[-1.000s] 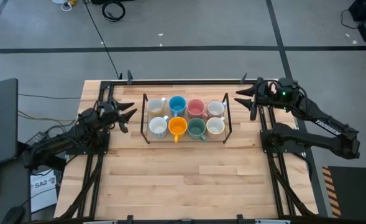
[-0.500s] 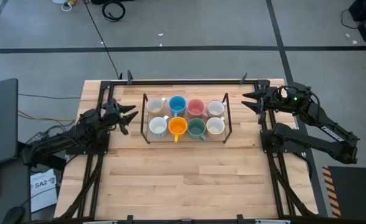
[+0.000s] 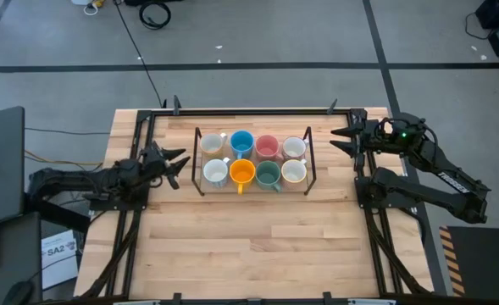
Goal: Place coffee mugs
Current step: Return to Home Position
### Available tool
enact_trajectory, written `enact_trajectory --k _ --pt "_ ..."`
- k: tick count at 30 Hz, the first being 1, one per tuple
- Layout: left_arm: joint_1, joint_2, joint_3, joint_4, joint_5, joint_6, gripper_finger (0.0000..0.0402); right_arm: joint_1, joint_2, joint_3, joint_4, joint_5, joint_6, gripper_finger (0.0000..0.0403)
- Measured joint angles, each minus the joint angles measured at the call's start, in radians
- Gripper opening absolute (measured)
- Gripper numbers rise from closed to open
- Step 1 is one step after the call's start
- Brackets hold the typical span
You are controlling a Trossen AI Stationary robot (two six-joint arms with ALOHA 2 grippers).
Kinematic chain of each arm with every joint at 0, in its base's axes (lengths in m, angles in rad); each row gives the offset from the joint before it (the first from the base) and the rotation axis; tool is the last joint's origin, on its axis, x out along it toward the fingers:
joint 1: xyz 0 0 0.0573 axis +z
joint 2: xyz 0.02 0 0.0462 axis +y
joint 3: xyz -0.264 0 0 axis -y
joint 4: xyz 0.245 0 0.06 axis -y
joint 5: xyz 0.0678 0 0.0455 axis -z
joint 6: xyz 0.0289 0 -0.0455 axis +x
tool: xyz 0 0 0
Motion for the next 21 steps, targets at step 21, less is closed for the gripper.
enact_trajectory --k 21 --pt "-0.041 0.022 -0.001 -0.072 -0.37 0.098 0.0167 0.0 -0.078 -0.309 0.292 -0.046 0.114 0.0161"
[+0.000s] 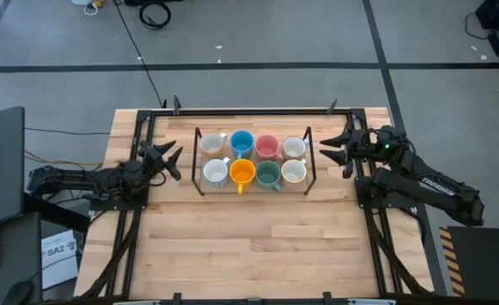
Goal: Place coffee mugs
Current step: Return to Home Position
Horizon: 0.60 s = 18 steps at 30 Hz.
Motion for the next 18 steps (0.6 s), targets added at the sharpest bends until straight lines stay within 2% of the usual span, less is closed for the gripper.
enact_trajectory --k 8,14,18 --pt "0.0 0.0 0.0 0.0 0.0 -0.017 0.0167 0.0 -0.149 -0.162 0.134 -0.055 0.118 0.0161" --pt "0.0 0.0 0.0 0.0 0.0 -0.025 0.0167 0.0 -0.245 -0.259 0.266 -0.049 0.168 0.0161" --pt "0.0 0.0 0.0 0.001 0.0 -0.026 0.0167 0.0 -0.272 -0.317 0.267 -0.031 0.182 0.0161"
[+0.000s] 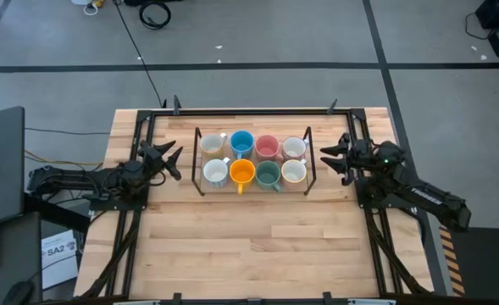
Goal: Place coffee mugs
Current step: Return to Home Position
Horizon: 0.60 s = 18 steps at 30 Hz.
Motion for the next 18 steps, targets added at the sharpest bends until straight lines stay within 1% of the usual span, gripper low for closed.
enact_trajectory --k 3,6,11,13,18 --pt "0.0 0.0 0.0 0.003 0.0 0.0 0.0167 0.001 -0.004 -0.032 0.017 0.028 0.024 0.0161" --pt "0.0 0.0 0.0 0.003 0.0 0.0 0.0167 0.021 -0.002 -0.032 0.014 0.035 0.027 0.0161" --pt "0.0 0.0 0.0 0.003 0.0 0.0 0.0167 0.125 -0.003 -0.032 0.012 0.04 0.024 0.0161" --pt "0.0 0.0 0.0 0.003 0.0 -0.005 0.0167 0.178 -0.003 -0.032 0.012 0.081 0.022 0.0161" --pt "0.0 0.0 0.0 0.003 0.001 -0.017 0.0167 0.322 -0.002 -0.032 0.011 0.259 -0.005 0.0161"
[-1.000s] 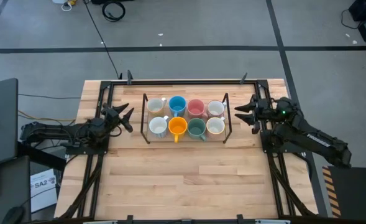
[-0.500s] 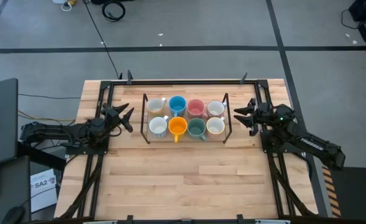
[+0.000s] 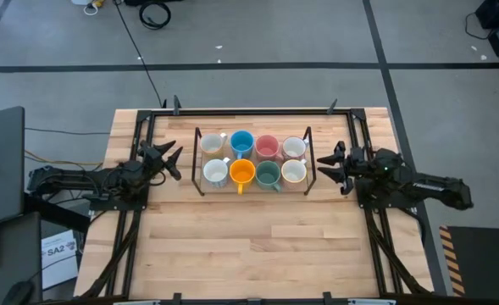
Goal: Place coffee mugs
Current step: Return to Home Position
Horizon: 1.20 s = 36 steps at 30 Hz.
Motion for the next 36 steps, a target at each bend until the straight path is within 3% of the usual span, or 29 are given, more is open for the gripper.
enact_trajectory --k 6,12,16,20,27,36 --pt "0.0 0.0 0.0 0.0 0.043 -0.004 0.0167 0.158 0.0 0.0 -0.001 0.24 -0.059 0.0161" --pt "0.0 0.0 0.0 0.008 0.33 -0.047 0.0167 0.207 0.0 0.0 -0.001 0.427 -0.106 0.0161" --pt "0.0 0.0 0.0 0.024 0.572 -0.066 0.0167 0.207 0.0 0.0 -0.001 0.44 -0.106 0.0161" --pt "-0.001 0.0 0.0 0.026 0.684 -0.035 0.0167 0.207 0.0 0.0 -0.001 0.433 -0.125 0.0161" --pt "0.0 -0.024 0.0 0.039 0.784 0.067 0.0167 0.207 0.0 0.0 -0.001 0.397 -0.147 0.0161" --pt "0.018 -0.086 0.0 0.001 0.787 0.11 0.0167 0.207 0.0 0.0 -0.001 0.396 -0.147 0.0161"
